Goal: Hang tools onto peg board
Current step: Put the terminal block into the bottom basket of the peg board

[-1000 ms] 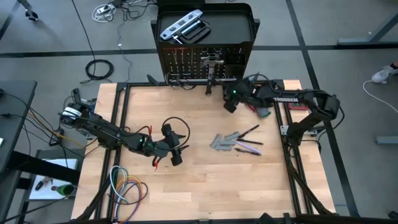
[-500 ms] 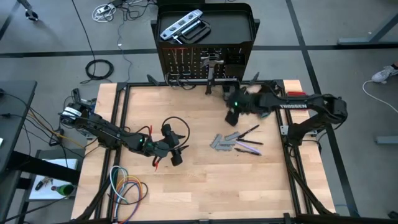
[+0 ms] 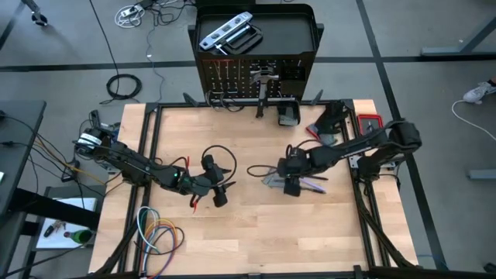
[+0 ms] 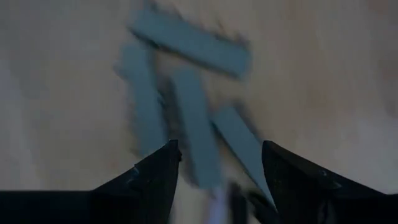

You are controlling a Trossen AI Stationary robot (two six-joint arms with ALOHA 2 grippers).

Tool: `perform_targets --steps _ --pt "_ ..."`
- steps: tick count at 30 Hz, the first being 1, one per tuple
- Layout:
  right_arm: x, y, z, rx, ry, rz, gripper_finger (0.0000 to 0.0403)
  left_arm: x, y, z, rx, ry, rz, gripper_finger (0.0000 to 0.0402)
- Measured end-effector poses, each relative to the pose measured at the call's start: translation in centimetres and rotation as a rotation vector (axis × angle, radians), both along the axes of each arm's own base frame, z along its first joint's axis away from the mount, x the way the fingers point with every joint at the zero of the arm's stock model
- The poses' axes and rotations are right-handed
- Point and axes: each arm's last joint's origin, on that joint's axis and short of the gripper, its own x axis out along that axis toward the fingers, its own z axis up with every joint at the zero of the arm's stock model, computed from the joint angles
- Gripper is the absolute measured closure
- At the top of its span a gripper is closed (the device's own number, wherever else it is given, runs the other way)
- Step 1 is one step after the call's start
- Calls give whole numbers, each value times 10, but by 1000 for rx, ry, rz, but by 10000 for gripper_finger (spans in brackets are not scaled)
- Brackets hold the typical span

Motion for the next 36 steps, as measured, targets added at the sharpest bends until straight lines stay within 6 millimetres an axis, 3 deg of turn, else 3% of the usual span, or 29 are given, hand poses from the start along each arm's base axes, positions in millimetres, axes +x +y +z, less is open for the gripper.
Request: perform_targets --steps 11,22,25,30,34,36 --pt "-6 -23 -8 -69 141 98 175 0 0 0 27 5 0 184" --pt "9 -28 -51 -9 269 226 216 0 0 0 30 11 1 184" --pt "10 -30 -51 -3 264 228 239 0 1 0 31 11 1 184" --pt "8 -30 -40 -15 191 207 329 0 0 0 31 11 0 184" --pt "6 -31 -25 -26 122 168 334 0 0 0 29 8 0 184" --pt "6 -33 -11 -34 56 154 369 0 0 0 29 8 0 184"
